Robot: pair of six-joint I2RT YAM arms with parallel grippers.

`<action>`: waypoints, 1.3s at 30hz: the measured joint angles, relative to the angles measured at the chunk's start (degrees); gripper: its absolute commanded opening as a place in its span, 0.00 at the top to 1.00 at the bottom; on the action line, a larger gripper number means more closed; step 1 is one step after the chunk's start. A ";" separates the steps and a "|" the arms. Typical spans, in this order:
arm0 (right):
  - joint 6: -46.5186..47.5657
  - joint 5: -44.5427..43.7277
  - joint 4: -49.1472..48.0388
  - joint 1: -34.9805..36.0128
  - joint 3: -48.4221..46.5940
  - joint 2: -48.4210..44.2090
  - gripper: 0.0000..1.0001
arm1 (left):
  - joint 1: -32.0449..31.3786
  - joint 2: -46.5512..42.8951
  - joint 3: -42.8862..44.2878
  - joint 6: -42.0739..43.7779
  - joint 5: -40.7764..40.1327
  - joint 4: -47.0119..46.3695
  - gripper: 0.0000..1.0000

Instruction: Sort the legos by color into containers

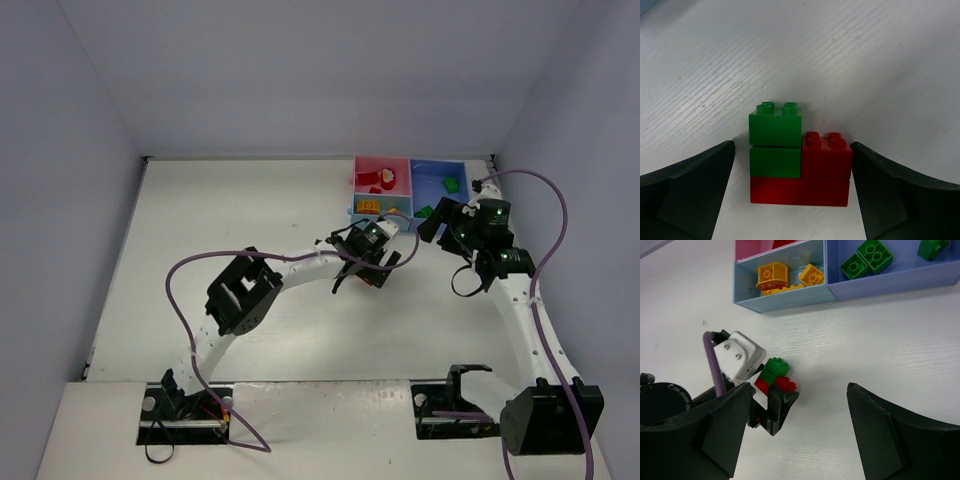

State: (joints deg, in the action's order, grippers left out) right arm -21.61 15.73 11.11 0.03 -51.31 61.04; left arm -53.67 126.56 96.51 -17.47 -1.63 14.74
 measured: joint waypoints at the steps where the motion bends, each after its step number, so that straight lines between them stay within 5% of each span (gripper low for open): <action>1: 0.00 0.04 0.15 0.00 0.11 -0.15 0.27 | 0.00 0.52 0.28 0.31 -0.17 0.00 0.10; 4: 0.24 0.11 0.70 0.02 0.33 -0.48 0.27 | 0.00 1.07 0.98 0.81 -0.79 -0.02 0.12; 7: 0.52 0.17 0.96 0.00 0.33 -0.52 0.27 | 0.00 1.05 0.94 0.87 -0.76 -0.04 0.27; 17: 1.55 2.36 1.29 0.02 0.09 0.02 0.27 | 0.07 -11.80 -18.08 5.42 -0.98 -5.86 1.00; 26: 1.40 15.37 1.49 2.58 -4.44 7.52 0.32 | 2.27 -35.21 -43.78 18.10 0.92 -28.55 1.00; 39: 2.21 29.40 -0.15 15.41 -12.74 16.26 0.31 | 3.65 -47.71 -58.64 31.50 10.43 -49.22 1.00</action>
State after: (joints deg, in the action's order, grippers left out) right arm -19.40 45.12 10.96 15.44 -64.05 77.30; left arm -50.02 78.85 37.87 14.02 8.80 -34.48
